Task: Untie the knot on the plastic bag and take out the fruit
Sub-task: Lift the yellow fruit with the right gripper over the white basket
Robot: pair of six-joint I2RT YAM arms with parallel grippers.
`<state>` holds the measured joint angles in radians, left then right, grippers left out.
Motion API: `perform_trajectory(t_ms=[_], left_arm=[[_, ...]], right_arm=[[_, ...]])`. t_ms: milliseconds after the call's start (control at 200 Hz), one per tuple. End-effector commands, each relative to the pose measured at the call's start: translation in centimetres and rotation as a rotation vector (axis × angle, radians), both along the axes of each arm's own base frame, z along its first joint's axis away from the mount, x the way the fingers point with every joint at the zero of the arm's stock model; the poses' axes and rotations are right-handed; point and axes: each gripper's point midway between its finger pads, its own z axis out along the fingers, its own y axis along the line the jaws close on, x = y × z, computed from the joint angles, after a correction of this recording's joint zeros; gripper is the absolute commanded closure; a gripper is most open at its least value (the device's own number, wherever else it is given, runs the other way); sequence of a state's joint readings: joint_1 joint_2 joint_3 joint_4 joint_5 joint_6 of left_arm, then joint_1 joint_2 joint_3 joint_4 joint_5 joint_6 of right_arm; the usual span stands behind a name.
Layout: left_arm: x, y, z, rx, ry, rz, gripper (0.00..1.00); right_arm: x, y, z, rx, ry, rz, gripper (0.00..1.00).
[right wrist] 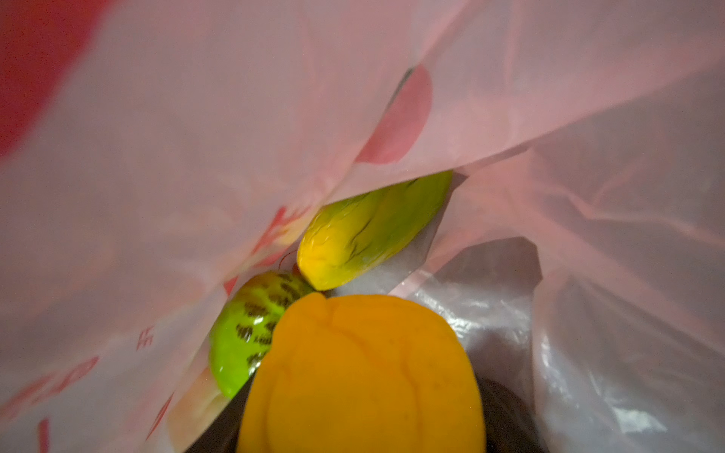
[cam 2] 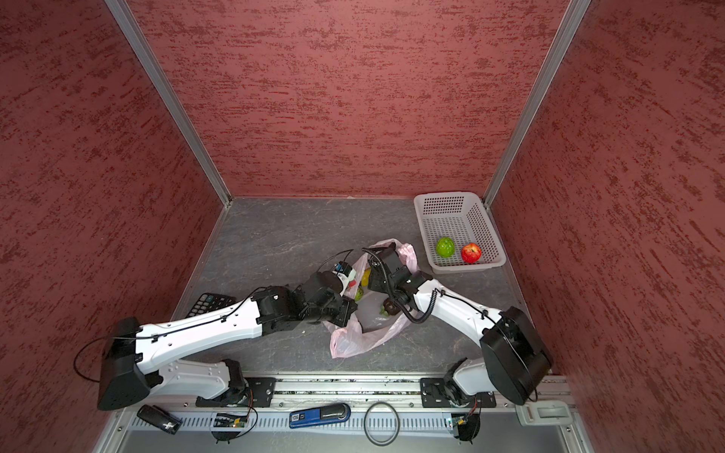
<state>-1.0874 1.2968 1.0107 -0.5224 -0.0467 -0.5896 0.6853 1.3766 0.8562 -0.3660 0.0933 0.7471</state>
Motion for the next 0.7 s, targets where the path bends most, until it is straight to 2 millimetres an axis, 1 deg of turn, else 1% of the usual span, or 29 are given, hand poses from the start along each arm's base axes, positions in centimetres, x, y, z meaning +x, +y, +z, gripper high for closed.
perform_trajectory(t_ms=[0, 250, 436, 591, 696], left_arm=[[0.8, 0.1, 1.1, -0.02, -0.032, 0.029, 1.0], [1.2, 0.3, 1.5, -0.023, -0.044, 0.044, 1.0], [1.3, 0.4, 1.6, -0.022, -0.047, 0.047, 1.0], [1.2, 0.7, 1.9, -0.023, -0.054, 0.051, 1.0], [1.2, 1.0, 2.0, -0.022, -0.057, 0.057, 1.0]], right_arm=[[-2.2, 0.5, 0.0, 0.005, 0.034, 0.058, 0.42], [-5.0, 2.6, 2.4, 0.01, 0.015, 0.154, 0.42], [-6.8, 3.4, 4.5, 0.019, 0.016, 0.201, 0.42], [-8.1, 3.6, 7.2, 0.039, 0.005, 0.222, 0.43], [-8.4, 3.5, 9.3, 0.046, -0.012, 0.228, 0.44]])
